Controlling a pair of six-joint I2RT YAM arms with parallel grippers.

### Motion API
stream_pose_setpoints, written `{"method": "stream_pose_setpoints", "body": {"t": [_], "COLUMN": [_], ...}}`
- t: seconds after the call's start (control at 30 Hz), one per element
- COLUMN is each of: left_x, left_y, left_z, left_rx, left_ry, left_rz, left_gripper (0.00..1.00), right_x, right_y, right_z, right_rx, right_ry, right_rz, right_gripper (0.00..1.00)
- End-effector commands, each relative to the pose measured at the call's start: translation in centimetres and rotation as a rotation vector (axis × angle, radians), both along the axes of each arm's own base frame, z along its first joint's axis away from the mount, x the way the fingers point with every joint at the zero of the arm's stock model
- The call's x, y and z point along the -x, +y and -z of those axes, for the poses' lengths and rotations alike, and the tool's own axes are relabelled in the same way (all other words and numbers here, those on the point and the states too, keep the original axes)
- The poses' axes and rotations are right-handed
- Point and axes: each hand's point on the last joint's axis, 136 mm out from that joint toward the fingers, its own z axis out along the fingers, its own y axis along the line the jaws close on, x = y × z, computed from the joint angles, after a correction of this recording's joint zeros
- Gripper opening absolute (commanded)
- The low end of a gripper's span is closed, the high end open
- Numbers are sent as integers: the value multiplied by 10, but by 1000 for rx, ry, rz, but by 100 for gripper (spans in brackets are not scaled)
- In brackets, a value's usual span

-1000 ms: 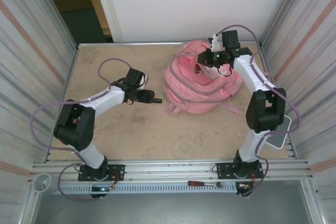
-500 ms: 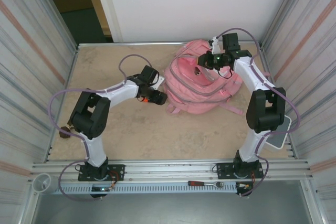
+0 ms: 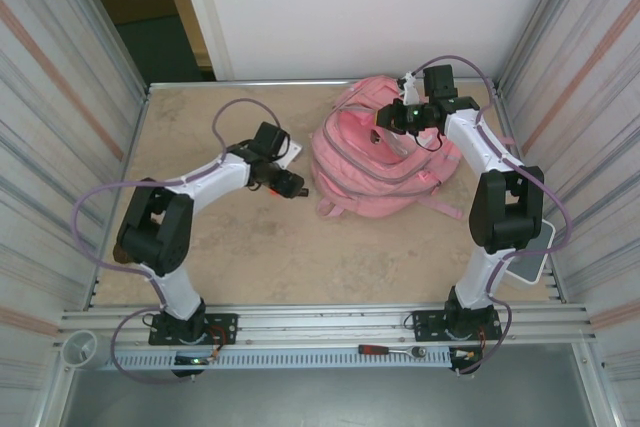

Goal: Pack the student bag

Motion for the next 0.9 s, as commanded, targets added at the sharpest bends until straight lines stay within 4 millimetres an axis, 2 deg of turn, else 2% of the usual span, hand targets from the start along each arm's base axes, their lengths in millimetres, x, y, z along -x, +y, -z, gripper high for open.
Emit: {"method": "stream_pose_setpoints", "body": {"t": [0.0, 0.1, 0.33, 0.5, 0.87], "left_x": [-7, -13, -17, -19, -34], "left_y": [45, 69, 95, 101, 94], "left_z": [-1, 2, 18, 34, 53], "left_rx": [-196, -266, -286, -282, -277], "left_ry": [-61, -61, 16, 80, 131], "left_rz": [10, 9, 31, 38, 55], "left_gripper": [82, 83, 83, 83, 83], "right_x": [-7, -7, -6, -7, -6], "right_y": [-9, -6, -5, -6, -5], "right_z": [-11, -10, -1, 2, 6], "right_rx": [-8, -16, -6, -4, -2], "right_ry": [-30, -15, 9, 16, 23], "right_rz": [23, 10, 9, 12, 12], "right_gripper": [5, 5, 5, 5, 5]}}
